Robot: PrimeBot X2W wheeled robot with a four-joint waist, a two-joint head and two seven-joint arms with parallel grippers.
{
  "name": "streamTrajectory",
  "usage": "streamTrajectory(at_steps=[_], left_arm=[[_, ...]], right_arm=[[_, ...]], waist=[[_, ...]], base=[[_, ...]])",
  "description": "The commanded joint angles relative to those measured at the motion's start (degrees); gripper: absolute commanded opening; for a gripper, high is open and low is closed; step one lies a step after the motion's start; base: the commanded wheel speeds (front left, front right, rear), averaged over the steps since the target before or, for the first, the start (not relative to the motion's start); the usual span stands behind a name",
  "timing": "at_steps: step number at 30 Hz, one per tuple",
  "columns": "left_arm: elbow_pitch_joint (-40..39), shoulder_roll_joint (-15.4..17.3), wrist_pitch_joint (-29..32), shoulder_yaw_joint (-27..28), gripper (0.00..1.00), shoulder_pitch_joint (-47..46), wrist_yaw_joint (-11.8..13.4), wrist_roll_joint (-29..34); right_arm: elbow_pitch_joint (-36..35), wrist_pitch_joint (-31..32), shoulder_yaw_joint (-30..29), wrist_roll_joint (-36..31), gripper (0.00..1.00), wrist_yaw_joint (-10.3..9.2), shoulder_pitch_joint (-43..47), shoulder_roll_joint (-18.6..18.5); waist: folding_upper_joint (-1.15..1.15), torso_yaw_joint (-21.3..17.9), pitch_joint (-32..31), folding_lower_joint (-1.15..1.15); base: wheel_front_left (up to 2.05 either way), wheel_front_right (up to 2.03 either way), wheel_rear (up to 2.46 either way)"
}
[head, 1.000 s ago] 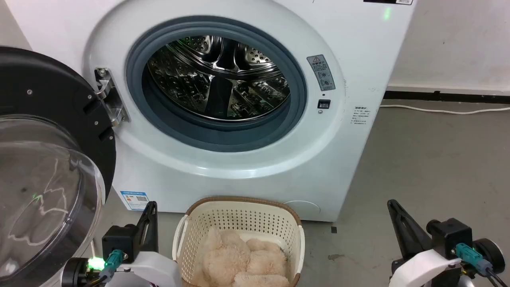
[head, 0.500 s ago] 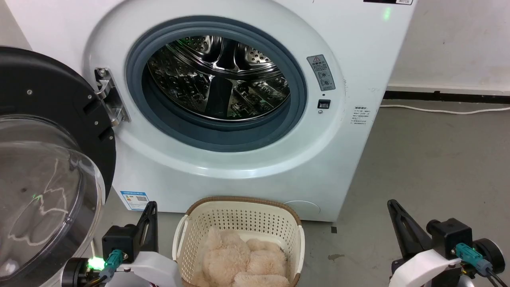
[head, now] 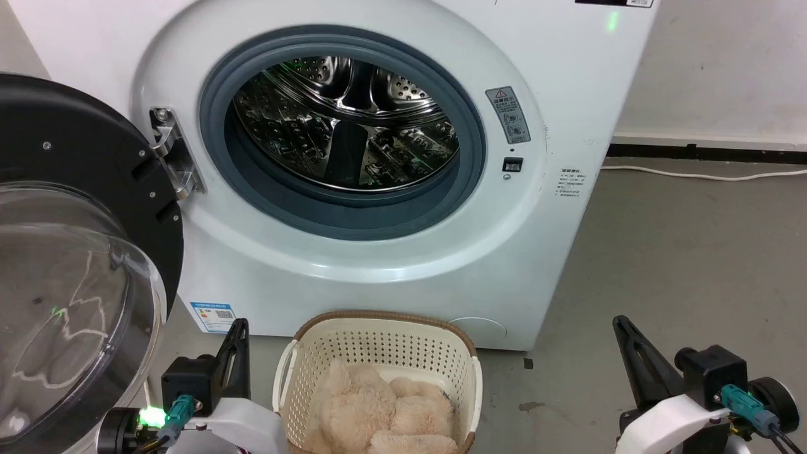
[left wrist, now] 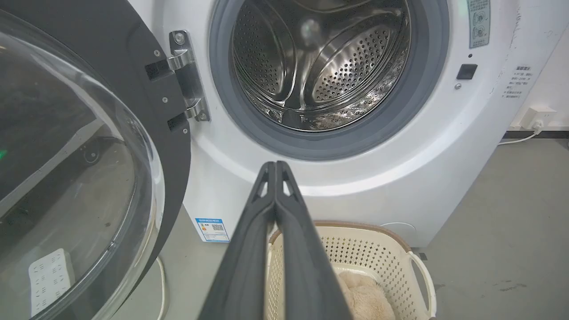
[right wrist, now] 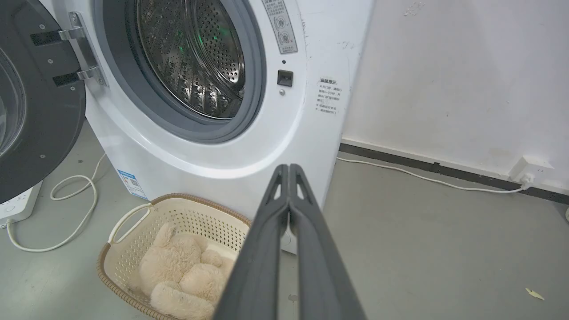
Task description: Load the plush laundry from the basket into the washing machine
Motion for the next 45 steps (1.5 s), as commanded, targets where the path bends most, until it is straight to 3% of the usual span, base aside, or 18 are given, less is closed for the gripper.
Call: streamTrajectory(at_steps=[1,2,3,25,45], left_arm=[[-0.3,0.0,0.0,0.1,0.0,-0.9,-0.3,0.1],[-0.3,0.0,0.0,0.1,0.0,-0.9,-0.3,0.1],[0.0,0.0,0.0,0.0,1.0,0.0,0.0,0.0],[3.3,0.0,-2.1,-4.7,1.0,-1.6,0.7,-0.5],[17.4,0.7,-2.2,-9.7,1.0,-8.9,-0.8,-2.3]], right_arm=[[-0.2,0.0,-0.1,-0.4,0.0,0.03,-0.7,0.2],[-0.2,0.0,-0.1,-0.4,0.0,0.03,-0.7,0.2],[0.0,0.0,0.0,0.0,1.0,0.0,0.0,0.0],[-0.6,-2.1,-1.1,2.6,1.0,0.0,0.4,-0.2],[-0.9,-4.5,0.1,7.3,1.0,0.0,-1.7,-0.5]], waist=[[0.0,0.0,0.0,0.0],[0.0,0.0,0.0,0.0],[0.0,0.0,0.0,0.0],[0.0,-2.2,2.5,0.0],[0.0,-8.3,10.8,0.0]], base=[[0.0,0.0,0.0],[0.0,0.0,0.0],[0.0,0.0,0.0],[0.0,0.0,0.0],[0.0,0.0,0.0]])
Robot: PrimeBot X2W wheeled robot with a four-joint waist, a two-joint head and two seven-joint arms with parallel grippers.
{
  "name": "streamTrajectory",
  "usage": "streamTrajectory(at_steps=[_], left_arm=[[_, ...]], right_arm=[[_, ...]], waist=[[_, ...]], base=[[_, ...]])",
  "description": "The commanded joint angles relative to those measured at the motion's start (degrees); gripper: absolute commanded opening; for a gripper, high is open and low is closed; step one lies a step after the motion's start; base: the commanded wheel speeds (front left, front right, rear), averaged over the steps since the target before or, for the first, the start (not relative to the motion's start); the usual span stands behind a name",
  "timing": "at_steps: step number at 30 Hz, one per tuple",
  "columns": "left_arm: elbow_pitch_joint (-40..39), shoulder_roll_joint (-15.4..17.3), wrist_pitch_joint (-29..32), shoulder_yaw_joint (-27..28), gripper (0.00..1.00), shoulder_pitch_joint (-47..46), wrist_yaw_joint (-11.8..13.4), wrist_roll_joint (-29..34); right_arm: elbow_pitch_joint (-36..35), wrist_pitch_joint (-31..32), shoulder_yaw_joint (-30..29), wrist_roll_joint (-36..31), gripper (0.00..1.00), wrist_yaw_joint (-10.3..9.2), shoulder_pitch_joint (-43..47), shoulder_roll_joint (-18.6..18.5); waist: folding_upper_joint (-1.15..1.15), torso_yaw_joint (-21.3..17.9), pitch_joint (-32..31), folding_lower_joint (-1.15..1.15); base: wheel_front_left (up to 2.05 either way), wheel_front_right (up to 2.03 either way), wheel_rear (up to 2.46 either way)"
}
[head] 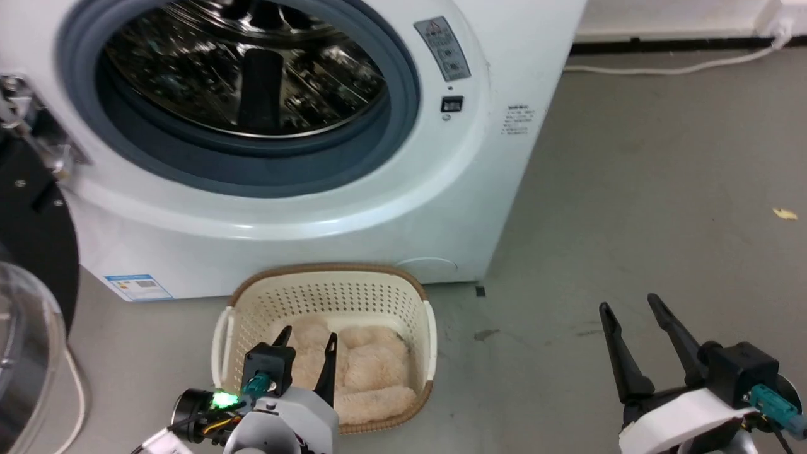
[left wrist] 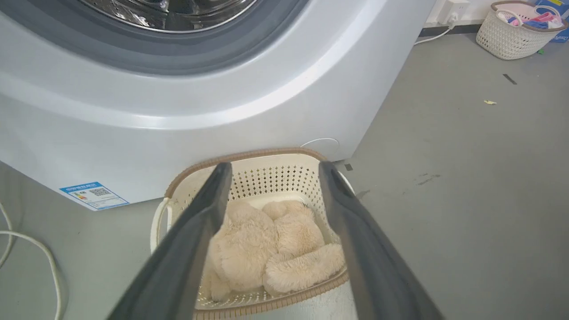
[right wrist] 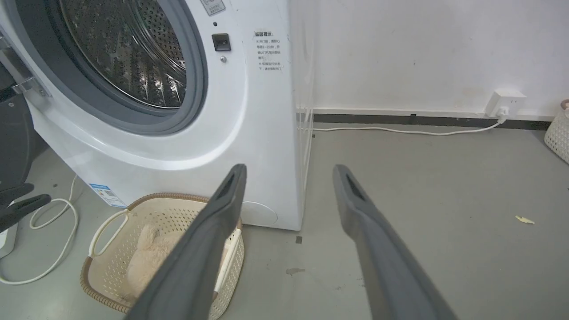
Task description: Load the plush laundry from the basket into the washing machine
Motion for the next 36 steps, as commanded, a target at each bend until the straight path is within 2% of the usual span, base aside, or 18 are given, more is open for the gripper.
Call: streamTrajectory(at_steps=[1,17,27,30,36], left_arm=[[1.9,0.5,0.3,-0.7,1.0,-1.6,-0.4,-0.4],[14.9,2.3,4.6,-4.3,1.0,-8.1,-2.1,-3.0],[21.0,3.3,4.8,-6.3,1.0,-11.7,-1.5,-4.8],[22.9,4.1,5.6,-9.4,1.0,-12.8,-1.6,-2.9],[26.5,5.2,5.4,-10.1,1.0,-15.7,0.6,-4.2]], right_arm=[[-0.2,-0.5,0.1,0.8,1.0,0.01,-1.4,-0.2],[0.0,-2.5,1.3,4.4,1.0,0.02,-3.1,-0.2],[0.0,-3.7,1.7,6.7,1.0,0.02,-3.8,-0.3],[0.1,-4.0,1.8,7.4,1.0,0.02,-4.1,-0.4],[0.0,-4.7,2.2,8.8,1.0,0.03,-4.7,-0.3]], waist=[[0.0,-1.0,1.3,-0.01],[0.0,-4.9,7.4,-0.01],[0.0,-7.1,11.0,-0.01],[0.0,-7.7,12.1,-0.01],[0.0,-9.1,14.6,-0.01]], base=[[0.0,0.0,0.0],[0.0,0.0,0.0],[0.0,0.0,0.0],[0.0,0.0,0.0],[0.0,0.0,0.0]])
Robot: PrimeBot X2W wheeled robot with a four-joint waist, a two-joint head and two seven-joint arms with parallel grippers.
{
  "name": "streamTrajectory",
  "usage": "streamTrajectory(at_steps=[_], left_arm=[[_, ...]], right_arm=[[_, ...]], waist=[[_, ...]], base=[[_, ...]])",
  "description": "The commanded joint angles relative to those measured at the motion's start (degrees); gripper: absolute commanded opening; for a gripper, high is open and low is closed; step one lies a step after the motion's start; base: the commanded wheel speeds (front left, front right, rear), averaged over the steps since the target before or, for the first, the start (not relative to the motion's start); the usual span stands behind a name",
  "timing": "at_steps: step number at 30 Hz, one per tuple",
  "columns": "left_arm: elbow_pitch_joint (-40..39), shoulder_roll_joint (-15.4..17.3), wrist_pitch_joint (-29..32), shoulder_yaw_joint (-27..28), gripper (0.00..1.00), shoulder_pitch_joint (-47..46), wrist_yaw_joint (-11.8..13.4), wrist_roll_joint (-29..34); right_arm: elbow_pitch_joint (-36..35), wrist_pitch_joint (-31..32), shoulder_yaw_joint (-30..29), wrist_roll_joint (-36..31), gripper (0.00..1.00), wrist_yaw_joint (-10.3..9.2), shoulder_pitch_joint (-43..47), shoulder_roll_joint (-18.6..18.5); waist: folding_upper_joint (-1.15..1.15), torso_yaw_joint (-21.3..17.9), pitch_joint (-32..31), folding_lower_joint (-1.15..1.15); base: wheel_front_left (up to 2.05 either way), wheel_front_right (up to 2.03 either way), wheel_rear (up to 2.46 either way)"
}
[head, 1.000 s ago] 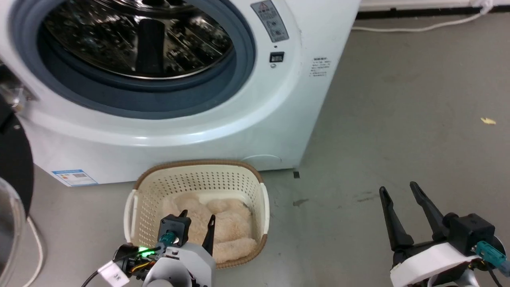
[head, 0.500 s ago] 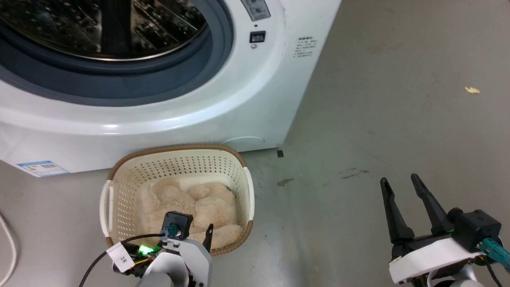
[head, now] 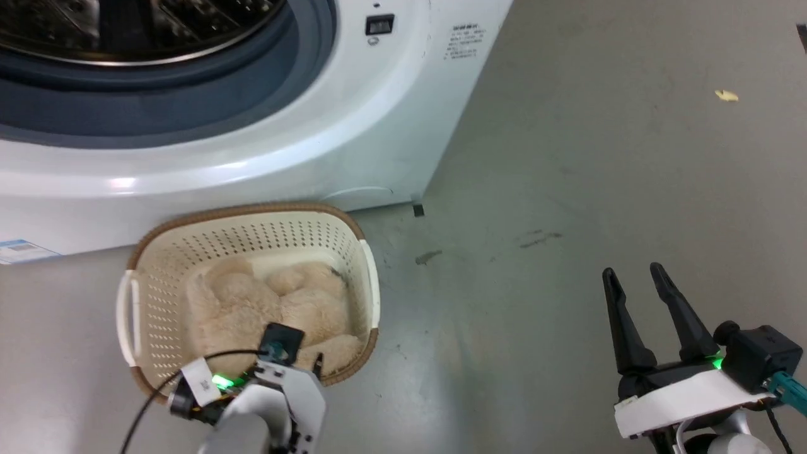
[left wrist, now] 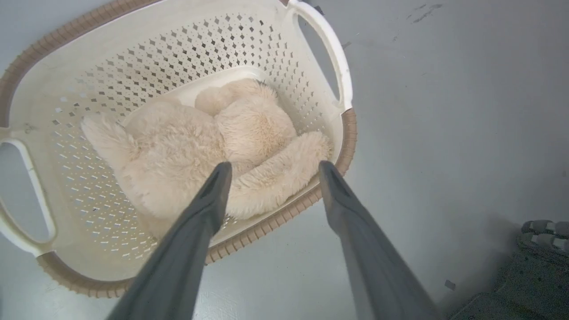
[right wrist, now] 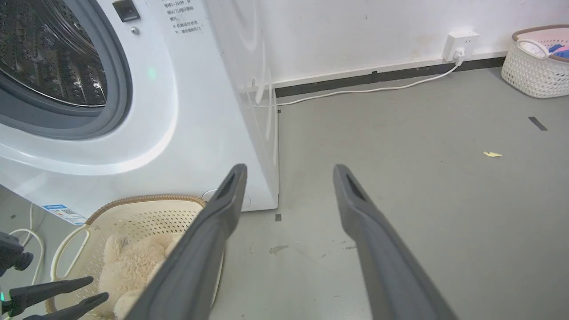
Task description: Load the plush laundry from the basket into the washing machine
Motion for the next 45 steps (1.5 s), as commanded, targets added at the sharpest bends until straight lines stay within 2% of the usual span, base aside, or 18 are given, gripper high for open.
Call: streamTrajectory(at_steps=[1,5,7,13,22,28,34,40,45], left_arm=[[2.0,0.8,-0.1,-0.6,1.0,-2.3,0.8,-0.6],[4.4,1.8,0.4,-0.8,1.0,-4.6,1.5,-1.9],[5.6,2.5,0.5,-0.2,1.0,-6.1,2.7,-3.1],[9.2,5.0,2.2,-2.8,1.0,-9.7,3.2,-2.8],[13.8,8.2,1.2,-2.3,1.0,-14.3,6.8,-6.4],[16.4,10.3,0.8,-3.0,1.0,-17.3,7.5,-8.0],[19.8,11.5,3.9,-4.6,1.0,-20.6,8.1,-9.1],[22.7,12.9,5.4,-5.3,1.0,-23.8,10.6,-10.8],[25.1,13.6,7.5,-7.2,1.0,-26.1,10.3,-11.5]], right_arm=[[-0.1,-0.7,0.4,1.0,1.0,0.03,-1.4,-0.3],[-0.1,-1.2,0.7,2.1,1.0,0.03,-1.8,-0.3],[-0.2,-1.4,0.8,2.6,1.0,0.03,-2.0,-0.2],[-0.1,-2.2,1.5,4.1,1.0,0.03,-2.4,-0.2],[-0.2,-3.2,2.6,6.8,1.0,0.03,-3.1,-0.2],[0.3,-4.0,3.3,10.8,1.0,0.04,-3.3,0.1],[0.1,-4.7,5.4,12.5,1.0,0.04,-3.9,0.2],[-0.3,-5.4,5.4,15.0,1.0,0.04,-5.3,0.2],[-0.2,-6.0,5.2,17.0,1.0,0.04,-6.3,0.0]], waist=[[0.0,-0.8,1.4,-0.01],[0.0,-1.7,3.2,-0.01],[0.0,-2.1,4.0,-0.01],[0.0,-3.4,6.5,-0.01],[0.0,-5.0,10.5,-0.01],[0.0,-6.1,13.4,-0.01],[0.0,-7.4,16.5,-0.01],[0.0,-9.0,20.0,-0.01],[0.0,-10.5,23.2,-0.01]], base=[[0.0,0.0,0.0],[0.0,0.0,0.0],[0.0,0.0,0.0],[0.0,0.0,0.0],[0.0,0.0,0.0],[0.0,0.0,0.0],[0.0,0.0,0.0],[0.0,0.0,0.0],[0.0,0.0,0.0]])
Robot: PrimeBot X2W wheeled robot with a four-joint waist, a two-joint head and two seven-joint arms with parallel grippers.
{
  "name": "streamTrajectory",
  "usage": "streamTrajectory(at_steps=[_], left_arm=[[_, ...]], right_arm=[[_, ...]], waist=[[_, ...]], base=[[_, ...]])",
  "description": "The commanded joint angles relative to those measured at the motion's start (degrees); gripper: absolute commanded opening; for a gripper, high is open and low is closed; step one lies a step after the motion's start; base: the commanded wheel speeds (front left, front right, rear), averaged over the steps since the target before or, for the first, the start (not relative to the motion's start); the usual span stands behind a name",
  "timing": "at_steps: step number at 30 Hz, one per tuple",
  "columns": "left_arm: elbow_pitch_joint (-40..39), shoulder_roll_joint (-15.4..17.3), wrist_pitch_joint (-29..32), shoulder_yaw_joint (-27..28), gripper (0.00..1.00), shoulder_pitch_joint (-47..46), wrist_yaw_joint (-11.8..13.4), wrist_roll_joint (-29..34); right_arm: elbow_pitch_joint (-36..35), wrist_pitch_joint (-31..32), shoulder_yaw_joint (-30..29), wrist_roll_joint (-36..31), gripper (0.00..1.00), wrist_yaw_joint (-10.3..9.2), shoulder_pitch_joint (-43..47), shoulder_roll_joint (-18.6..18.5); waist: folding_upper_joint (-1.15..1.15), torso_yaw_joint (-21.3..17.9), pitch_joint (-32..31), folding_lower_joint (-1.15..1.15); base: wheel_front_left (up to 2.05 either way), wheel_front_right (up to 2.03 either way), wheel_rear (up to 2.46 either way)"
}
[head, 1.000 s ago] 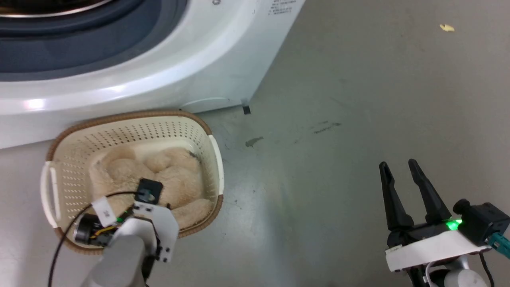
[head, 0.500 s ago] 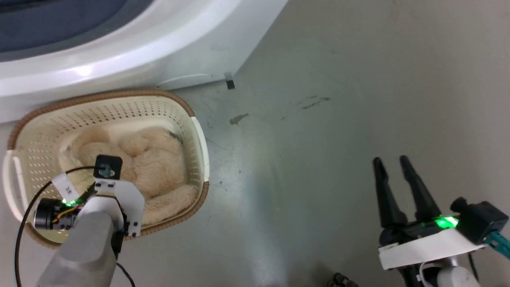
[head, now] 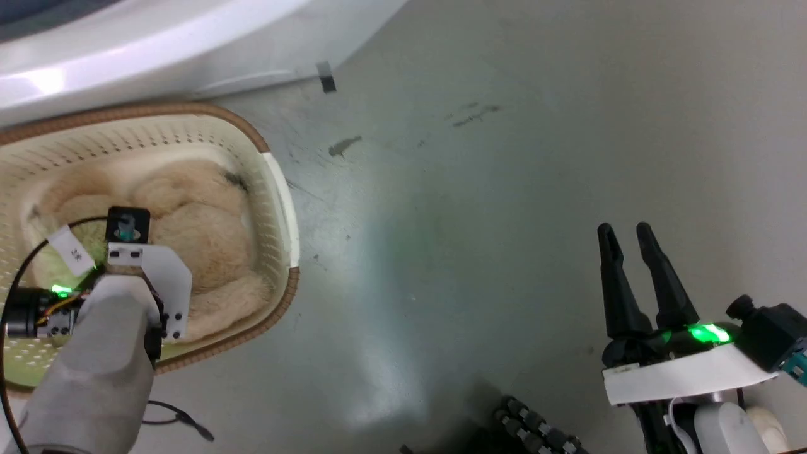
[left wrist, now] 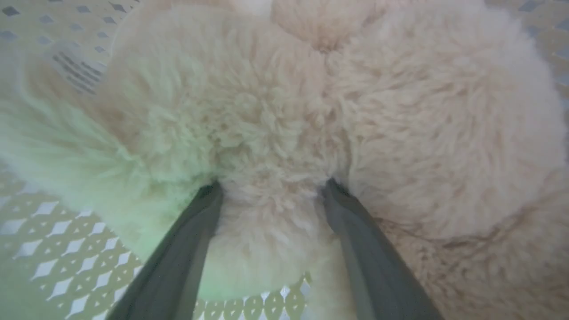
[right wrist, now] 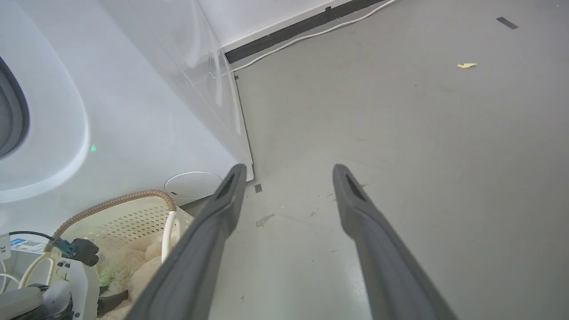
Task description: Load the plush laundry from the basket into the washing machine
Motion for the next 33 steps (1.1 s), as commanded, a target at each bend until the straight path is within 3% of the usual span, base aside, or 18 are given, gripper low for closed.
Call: streamTrajectory(at_steps=[1,11,12,13,16,23,28,33], left_arm=[[1.9,0.6,0.9,-0.9,1.0,-1.4,-0.2,-0.7],[3.7,0.6,2.7,-2.7,1.0,-2.8,-0.7,-2.3],[3.3,0.8,2.3,-2.9,0.28,-2.7,-1.1,-2.2],[2.9,1.0,1.7,-2.8,0.0,-2.5,-1.2,-2.4],[2.9,0.7,1.8,-2.7,0.0,-1.5,-1.9,-3.1],[1.2,-0.8,-4.1,-1.8,0.0,1.6,-0.6,-4.7],[-1.1,-2.9,-14.1,1.9,0.0,4.8,1.7,-8.3],[-2.4,-5.5,-22.5,2.6,0.0,9.1,0.3,-9.7]], right_arm=[[-0.1,-0.6,-0.1,1.1,1.0,0.04,-1.6,0.0],[-0.1,-1.2,0.7,2.4,1.0,0.05,-2.8,0.0],[0.0,-1.2,0.7,2.3,1.0,0.05,-2.9,0.0],[0.0,-1.2,0.5,2.4,1.0,0.05,-3.0,0.0],[0.4,-1.2,-0.2,2.4,1.0,0.05,-2.9,0.0],[0.5,-1.2,-1.8,0.6,1.0,0.05,-1.6,-0.4],[-0.6,-1.2,-3.3,-1.4,1.0,0.05,0.6,-1.1],[-1.7,-1.2,-5.5,-3.8,1.0,0.05,3.9,-1.1]], waist=[[0.0,-1.2,2.0,0.0],[0.0,-2.8,5.7,0.0],[0.0,-2.9,5.6,0.0],[0.0,-3.0,5.6,0.0],[0.0,-3.0,4.8,0.0],[0.0,-1.1,-0.8,0.0],[0.0,1.6,-7.3,0.0],[0.0,5.1,-14.5,0.0]], base=[[0.0,0.0,0.0],[0.0,0.0,0.0],[0.0,0.0,0.0],[0.0,0.0,0.0],[0.0,0.0,0.0],[0.0,0.0,0.0],[0.0,0.0,0.0],[0.0,0.0,0.0]])
